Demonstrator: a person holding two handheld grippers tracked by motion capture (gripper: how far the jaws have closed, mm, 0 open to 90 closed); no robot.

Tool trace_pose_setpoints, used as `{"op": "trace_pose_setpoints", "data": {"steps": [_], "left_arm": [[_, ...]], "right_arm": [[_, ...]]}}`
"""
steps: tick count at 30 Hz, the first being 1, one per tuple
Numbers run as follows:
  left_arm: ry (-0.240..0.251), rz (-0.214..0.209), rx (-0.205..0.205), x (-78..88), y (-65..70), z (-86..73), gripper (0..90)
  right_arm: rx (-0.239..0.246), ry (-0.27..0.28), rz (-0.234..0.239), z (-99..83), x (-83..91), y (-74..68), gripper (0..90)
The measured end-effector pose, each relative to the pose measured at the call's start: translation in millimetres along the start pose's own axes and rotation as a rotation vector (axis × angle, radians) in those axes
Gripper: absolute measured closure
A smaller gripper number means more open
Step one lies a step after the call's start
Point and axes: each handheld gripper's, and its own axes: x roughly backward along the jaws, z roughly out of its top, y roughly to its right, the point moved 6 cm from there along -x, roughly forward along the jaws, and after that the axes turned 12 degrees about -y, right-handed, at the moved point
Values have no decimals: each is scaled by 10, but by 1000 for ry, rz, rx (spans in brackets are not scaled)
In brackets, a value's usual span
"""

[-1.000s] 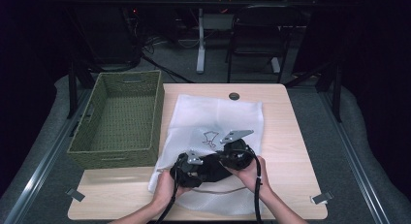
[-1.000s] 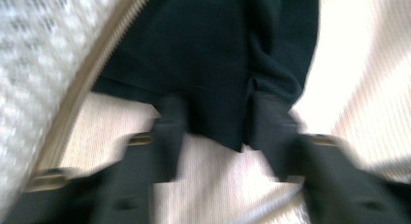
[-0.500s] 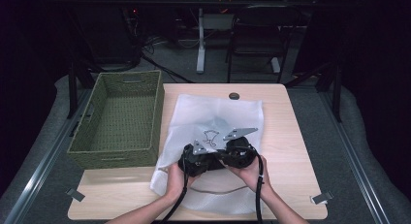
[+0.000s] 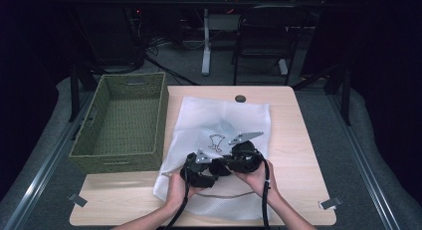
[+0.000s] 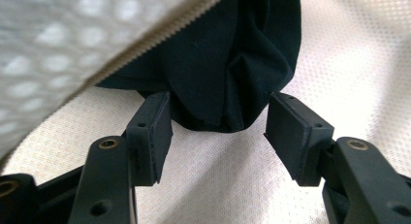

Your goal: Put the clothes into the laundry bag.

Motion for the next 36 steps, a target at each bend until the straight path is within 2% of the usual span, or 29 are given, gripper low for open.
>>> {"op": "trace_pose_setpoints", "data": {"steps": [2, 5, 6, 8, 14, 17, 20, 21, 23, 25, 30, 34, 36], "left_arm": [[2, 13, 11, -43, 7, 8, 497], [6, 17, 5, -115, 17, 24, 677], [15, 14, 3, -131, 22, 37, 764], [30, 18, 2, -131, 22, 75, 841], [119, 24, 50, -100, -18, 280, 859], [131, 6, 72, -135, -46, 343, 854], [110, -41, 73, -120, -21, 308, 764], [102, -47, 65, -105, -19, 289, 691], [82, -82, 51, -65, -20, 245, 602], [39, -92, 22, -15, -27, 179, 492], [-33, -127, -8, 124, -14, 17, 391], [-50, -148, -40, 311, -4, -107, 333], [-55, -168, -40, 406, -23, -183, 307]], "right_arm": [[3, -5, 0, -2, -8, -3, 849], [7, -13, -2, -3, -23, -17, 853], [9, -12, -6, 0, -22, -21, 856], [12, -10, -7, 5, -5, -29, 860], [-14, 36, 24, 64, 116, -65, 865], [-33, 25, 33, 31, 91, -31, 865], [-42, 18, 37, 5, 73, 9, 863], [-46, 17, 43, 2, 73, 15, 863], [-47, 16, 50, -3, 71, 16, 863], [-44, 11, 50, -8, 64, 18, 863], [-41, 4, 46, -9, 61, 8, 861], [-35, -6, 43, -18, 49, 9, 861], [-36, -14, 45, -28, 39, 18, 860]]}}
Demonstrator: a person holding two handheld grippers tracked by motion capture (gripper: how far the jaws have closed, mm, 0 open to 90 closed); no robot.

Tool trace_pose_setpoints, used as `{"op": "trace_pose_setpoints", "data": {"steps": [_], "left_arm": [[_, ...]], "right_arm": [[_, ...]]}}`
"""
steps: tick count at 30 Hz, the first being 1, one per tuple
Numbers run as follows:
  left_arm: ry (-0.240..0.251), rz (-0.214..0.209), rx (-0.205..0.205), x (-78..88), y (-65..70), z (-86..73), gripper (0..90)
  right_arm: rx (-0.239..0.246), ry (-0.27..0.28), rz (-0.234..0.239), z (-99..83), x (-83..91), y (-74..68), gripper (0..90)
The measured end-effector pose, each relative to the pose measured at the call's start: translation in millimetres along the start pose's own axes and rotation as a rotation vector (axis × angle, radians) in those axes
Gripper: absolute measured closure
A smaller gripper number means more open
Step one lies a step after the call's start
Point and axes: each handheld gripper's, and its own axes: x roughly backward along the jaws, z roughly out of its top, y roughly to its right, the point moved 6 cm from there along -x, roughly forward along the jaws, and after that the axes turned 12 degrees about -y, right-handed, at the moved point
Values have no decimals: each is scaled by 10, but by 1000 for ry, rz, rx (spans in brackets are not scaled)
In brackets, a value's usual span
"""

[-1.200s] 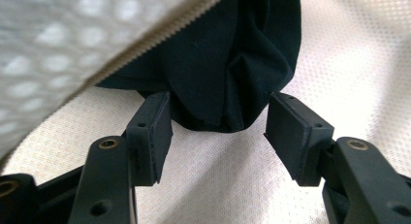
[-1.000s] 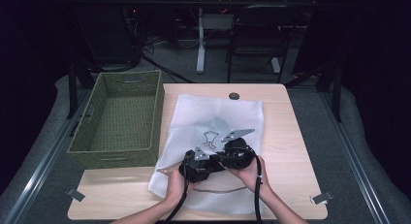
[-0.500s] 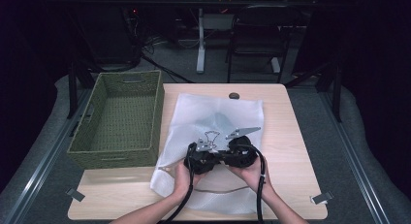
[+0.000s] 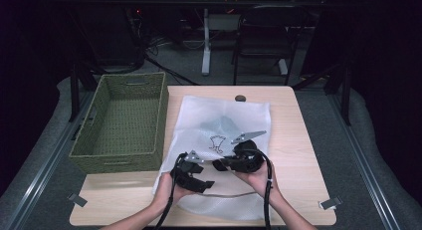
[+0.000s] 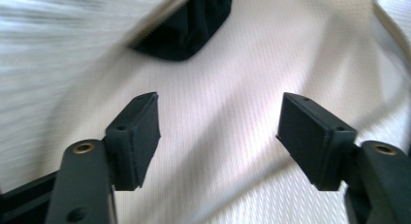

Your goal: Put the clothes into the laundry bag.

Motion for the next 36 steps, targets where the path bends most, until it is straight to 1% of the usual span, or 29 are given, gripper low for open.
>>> {"op": "trace_pose_setpoints", "data": {"steps": [2, 4, 6, 7, 8, 11, 12, 13, 14, 15, 16, 17, 18, 19, 20, 21, 22, 25, 26, 27, 29, 31, 33, 34, 35, 36], "left_arm": [[-11, 9, -17, 92, -6, -93, 285], [-11, 8, -21, 186, -17, -185, 267], [-8, 21, -18, 291, -43, -256, 234], [-10, 26, -14, 342, -59, -287, 224], [-2, 27, -3, 393, -76, -316, 207], [1, 36, 23, 520, -140, -410, 159], [-8, 37, 33, 564, -169, -456, 158], [-11, 44, 35, 586, -187, -485, 149], [-15, 61, 38, 615, -216, -523, 147], [-31, 69, 45, 636, -246, -564, 145], [-34, 86, 62, 663, -288, -611, 138], [-41, 96, 66, 674, -312, -639, 127], [-60, 116, 74, 682, -347, -687, 126], [-66, 132, 77, 692, -374, -715, 126], [-81, 130, 86, 697, -407, -751, 126], [-94, 126, 98, 693, -444, -784, 126], [-104, 121, 117, 681, -472, -815, 131], [-147, 119, 144, 614, -534, -876, 153], [-160, 119, 142, 595, -547, -886, 153], [-166, 121, 151, 581, -553, -892, 158], [-179, 113, 154, 554, -556, -892, 161], [-190, 117, 155, 532, -569, -895, 170], [-199, 104, 167, 504, -577, -911, 179], [-205, 101, 174, 488, -581, -923, 183], [-212, 104, 174, 485, -586, -932, 187], [-211, 98, 179, 479, -588, -937, 192]], "right_arm": [[-1, -9, 2, -11, -9, 6, 859], [2, -14, 1, -20, -14, 6, 858], [4, -20, 3, -26, -18, 0, 858], [8, -24, 0, -30, -22, 4, 858], [12, -29, -2, -33, -26, 5, 858], [15, -32, -3, -38, -31, 7, 857], [17, -34, -4, -40, -33, 6, 857], [22, -38, -4, -43, -39, 4, 856], [24, -38, -6, -44, -45, 1, 855], [26, -46, -8, -50, -52, -1, 854], [26, -50, -9, -56, -63, -3, 854], [32, -61, -10, -66, -80, 2, 853], [32, -65, -11, -71, -92, 4, 853], [32, -74, -10, -77, -109, -1, 851], [40, -82, -12, -83, -120, 3, 849], [38, -90, -11, -89, -132, 0, 848], [38, -98, -9, -97, -144, -2, 846], [49, -123, -19, -118, -185, 1, 845], [53, -131, -22, -126, -200, 2, 844], [53, -139, -23, -132, -216, 1, 843], [62, -158, -28, -153, -249, 13, 839], [65, -180, -30, -177, -289, 27, 838], [71, -211, -44, -211, -336, 51, 838], [70, -221, -48, -222, -359, 55, 841], [79, -242, -64, -245, -390, 73, 844], [82, -252, -69, -256, -411, 74, 847]]}}
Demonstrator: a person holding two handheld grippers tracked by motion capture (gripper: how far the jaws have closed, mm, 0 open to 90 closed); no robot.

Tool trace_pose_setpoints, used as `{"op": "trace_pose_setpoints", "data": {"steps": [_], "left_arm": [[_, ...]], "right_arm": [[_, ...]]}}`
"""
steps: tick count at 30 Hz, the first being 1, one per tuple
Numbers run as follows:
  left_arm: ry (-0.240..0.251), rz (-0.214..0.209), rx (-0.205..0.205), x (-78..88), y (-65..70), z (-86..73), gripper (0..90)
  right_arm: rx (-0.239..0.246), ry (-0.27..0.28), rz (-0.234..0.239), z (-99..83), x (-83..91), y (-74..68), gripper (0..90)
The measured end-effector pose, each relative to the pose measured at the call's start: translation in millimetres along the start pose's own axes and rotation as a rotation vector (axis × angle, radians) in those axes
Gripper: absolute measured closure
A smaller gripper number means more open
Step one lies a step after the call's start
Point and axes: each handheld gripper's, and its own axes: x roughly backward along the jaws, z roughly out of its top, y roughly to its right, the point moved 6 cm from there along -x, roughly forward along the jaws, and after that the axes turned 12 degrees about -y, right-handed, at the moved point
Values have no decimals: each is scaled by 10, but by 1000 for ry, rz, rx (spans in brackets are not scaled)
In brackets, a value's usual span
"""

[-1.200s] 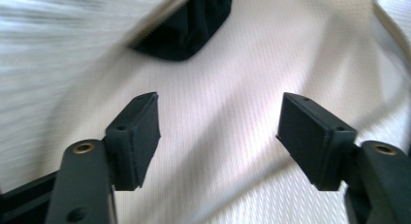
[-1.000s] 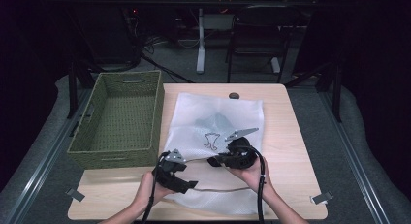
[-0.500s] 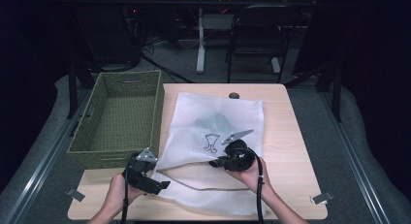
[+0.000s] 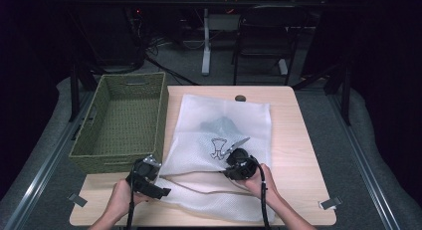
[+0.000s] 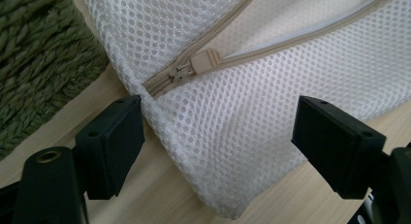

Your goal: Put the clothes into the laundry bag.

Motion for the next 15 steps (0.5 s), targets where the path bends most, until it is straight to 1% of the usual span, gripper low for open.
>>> {"op": "trace_pose_setpoints", "data": {"steps": [3, 6, 7, 8, 9, 12, 15], "left_arm": [[-1, -21, 7, -10, 1, 1, 208], [-11, -33, 7, -33, 10, 4, 231], [-13, -30, 3, -44, 13, 2, 247], [-18, -36, 7, -56, 24, -4, 259], [-23, -37, 2, -63, 27, -8, 265], [-32, -40, 2, -94, 56, -20, 281], [-35, -46, 2, -108, 75, -22, 294]], "right_arm": [[6, -38, -30, -24, -91, 35, 855], [11, -69, -71, -41, -170, 104, 858], [10, -75, -84, -45, -191, 134, 858], [8, -80, -91, -45, -201, 154, 858], [3, -79, -97, -46, -210, 175, 858], [-5, -77, -102, -38, -225, 200, 856], [5, -80, -105, -35, -239, 211, 852]]}}
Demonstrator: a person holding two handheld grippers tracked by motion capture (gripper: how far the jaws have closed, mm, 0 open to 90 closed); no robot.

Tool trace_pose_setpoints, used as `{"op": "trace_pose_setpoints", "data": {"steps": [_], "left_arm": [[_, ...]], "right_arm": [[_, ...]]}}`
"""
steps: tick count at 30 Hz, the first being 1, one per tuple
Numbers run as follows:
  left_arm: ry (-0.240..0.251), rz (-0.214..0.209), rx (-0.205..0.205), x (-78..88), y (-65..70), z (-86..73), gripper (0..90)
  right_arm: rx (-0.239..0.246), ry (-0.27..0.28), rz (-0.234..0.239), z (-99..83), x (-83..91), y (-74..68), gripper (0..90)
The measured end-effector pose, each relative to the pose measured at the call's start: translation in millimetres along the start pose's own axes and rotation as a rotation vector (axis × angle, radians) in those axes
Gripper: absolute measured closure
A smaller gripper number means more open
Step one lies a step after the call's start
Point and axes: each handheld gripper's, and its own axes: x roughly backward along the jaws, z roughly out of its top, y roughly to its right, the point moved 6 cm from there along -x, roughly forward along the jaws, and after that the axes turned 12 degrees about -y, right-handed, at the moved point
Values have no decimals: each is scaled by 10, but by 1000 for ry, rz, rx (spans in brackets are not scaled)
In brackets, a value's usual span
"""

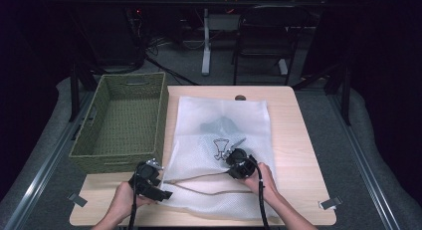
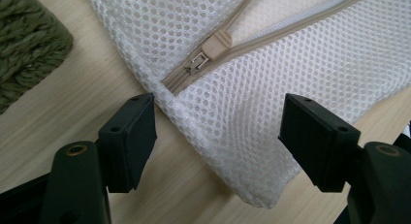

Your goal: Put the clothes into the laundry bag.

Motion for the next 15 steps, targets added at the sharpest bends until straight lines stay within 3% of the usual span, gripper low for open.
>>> {"op": "trace_pose_setpoints", "data": {"steps": [10, 15], "left_arm": [[-7, 25, -19, -46, 12, -23, 363], [-8, 35, -24, -61, 49, -26, 356]], "right_arm": [[12, 4, -1, -2, -2, 10, 836], [11, 2, -19, -6, 1, 35, 840]]}}
